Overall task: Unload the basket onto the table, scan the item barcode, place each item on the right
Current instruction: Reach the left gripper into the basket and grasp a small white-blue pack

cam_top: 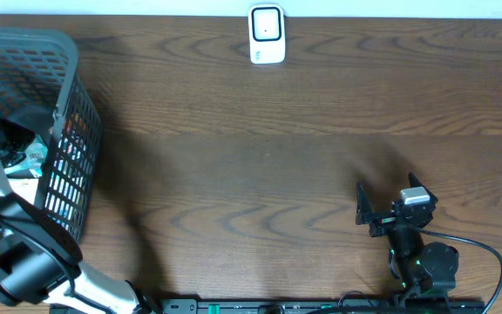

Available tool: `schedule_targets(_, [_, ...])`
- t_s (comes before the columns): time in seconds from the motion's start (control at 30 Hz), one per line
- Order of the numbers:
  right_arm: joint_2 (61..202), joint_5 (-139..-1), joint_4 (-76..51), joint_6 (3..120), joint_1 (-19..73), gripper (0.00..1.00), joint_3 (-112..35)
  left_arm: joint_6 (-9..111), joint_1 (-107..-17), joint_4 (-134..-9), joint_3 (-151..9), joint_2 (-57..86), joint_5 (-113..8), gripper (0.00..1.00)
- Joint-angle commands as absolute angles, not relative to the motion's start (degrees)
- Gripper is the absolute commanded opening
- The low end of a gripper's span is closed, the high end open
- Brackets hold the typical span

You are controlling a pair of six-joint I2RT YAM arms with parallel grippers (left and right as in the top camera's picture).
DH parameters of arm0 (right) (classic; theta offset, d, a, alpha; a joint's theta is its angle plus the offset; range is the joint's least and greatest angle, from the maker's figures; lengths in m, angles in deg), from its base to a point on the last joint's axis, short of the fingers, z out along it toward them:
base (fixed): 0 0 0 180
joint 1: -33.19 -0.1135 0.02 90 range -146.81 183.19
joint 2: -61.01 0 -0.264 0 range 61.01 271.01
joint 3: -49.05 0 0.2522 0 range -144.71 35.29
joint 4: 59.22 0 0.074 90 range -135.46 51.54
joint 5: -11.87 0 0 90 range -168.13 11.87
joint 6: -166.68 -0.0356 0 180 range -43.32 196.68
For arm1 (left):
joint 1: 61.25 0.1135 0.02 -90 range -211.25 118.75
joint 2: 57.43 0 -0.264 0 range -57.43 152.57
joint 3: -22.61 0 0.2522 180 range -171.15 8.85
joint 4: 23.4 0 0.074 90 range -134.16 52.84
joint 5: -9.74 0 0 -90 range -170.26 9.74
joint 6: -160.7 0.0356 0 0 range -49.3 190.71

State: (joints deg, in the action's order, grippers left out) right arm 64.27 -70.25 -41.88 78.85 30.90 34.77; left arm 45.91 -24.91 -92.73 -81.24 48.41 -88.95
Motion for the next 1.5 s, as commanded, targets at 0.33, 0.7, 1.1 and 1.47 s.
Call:
schedule_targets(0.33, [64.0, -70.5, -41.8, 79.6, 30.6, 0.99, 35.0, 44.9, -24.8, -92.6, -79.3, 54.8, -84.7, 0.71])
schedule_targets(0.7, [64.0, -70.5, -41.8, 79.6, 30.6, 0.99, 35.0, 44.9, -25.1, -91.0, -75.8, 55.7, -84.7, 0.68])
schedule_targets(1.1, [64.0, -70.5, -41.8, 79.6, 30.6, 0.99, 35.0, 44.9, -25.0, -90.7, -77.4, 54.8, -84.7, 0.22])
schedule_targets(1.47, [64.0, -70.5, -41.8, 79.6, 30.6, 0.99, 35.0, 44.9, -25.1, -90.3, -79.7, 43.7, -84.7, 0.12])
